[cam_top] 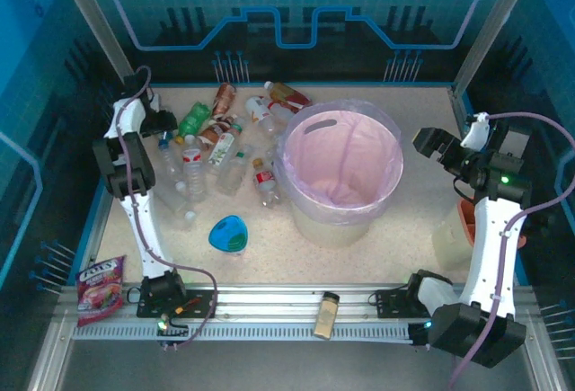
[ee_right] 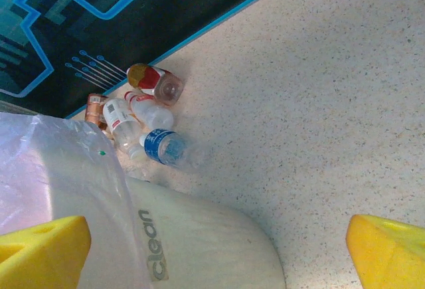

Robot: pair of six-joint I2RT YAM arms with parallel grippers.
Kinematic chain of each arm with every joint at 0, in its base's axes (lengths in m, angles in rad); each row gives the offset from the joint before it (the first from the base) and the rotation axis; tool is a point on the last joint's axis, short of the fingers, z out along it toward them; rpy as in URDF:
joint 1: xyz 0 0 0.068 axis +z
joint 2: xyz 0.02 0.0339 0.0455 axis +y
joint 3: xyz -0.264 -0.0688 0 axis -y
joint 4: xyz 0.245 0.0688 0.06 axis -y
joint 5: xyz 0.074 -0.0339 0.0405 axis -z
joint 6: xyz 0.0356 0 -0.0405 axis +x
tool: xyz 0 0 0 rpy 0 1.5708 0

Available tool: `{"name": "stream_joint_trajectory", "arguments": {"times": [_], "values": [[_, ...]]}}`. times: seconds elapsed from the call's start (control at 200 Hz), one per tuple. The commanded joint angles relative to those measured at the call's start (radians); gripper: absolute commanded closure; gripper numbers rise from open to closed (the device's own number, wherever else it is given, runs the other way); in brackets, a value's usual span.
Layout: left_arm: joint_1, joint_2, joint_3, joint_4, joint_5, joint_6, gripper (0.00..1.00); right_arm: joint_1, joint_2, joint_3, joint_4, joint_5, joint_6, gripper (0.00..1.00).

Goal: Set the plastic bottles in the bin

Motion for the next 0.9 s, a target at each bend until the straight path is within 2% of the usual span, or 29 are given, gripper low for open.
{"name": "stream_joint_trajectory", "arguments": {"times": [0.0, 0.21, 0.41, 0.495, 0.61, 0.725, 0.816, 0.896], "values": [[-0.013, -0.006, -0.002, -0.022, -0.015, 0.003, 0.45, -0.014, -0.023, 0.05, -0.044, -0.014, -0.018, 0.0], [-0.013, -0.102, -0.071, 0.033, -0.034, -0.019, 0.52, -0.015, -0.022, 0.142, -0.1, -0.003, -0.04, 0.0], [-0.018, -0.287, -0.115, 0.067, -0.03, -0.07, 0.56, -0.012, -0.007, 0.314, -0.116, -0.054, -0.006, 0.01], [-0.029, -0.393, -0.17, 0.096, -0.02, -0.119, 0.56, 0.022, 0.012, 0.37, -0.105, -0.087, 0.02, 0.01], [-0.063, -0.547, -0.279, 0.157, 0.022, -0.19, 0.58, 0.17, 0.054, 0.436, -0.077, -0.055, 0.045, 0.01], [-0.138, -0.691, -0.375, 0.19, 0.134, -0.266, 0.59, 0.402, 0.126, 0.512, -0.043, 0.034, 0.05, 0.02], [-0.273, -0.796, -0.435, 0.197, 0.164, -0.279, 0.59, 0.561, 0.197, 0.567, 0.007, 0.064, 0.067, 0.02], [-0.401, -0.884, -0.471, 0.176, 0.122, -0.272, 0.6, 0.682, 0.27, 0.629, 0.045, 0.079, 0.07, 0.02]]}}
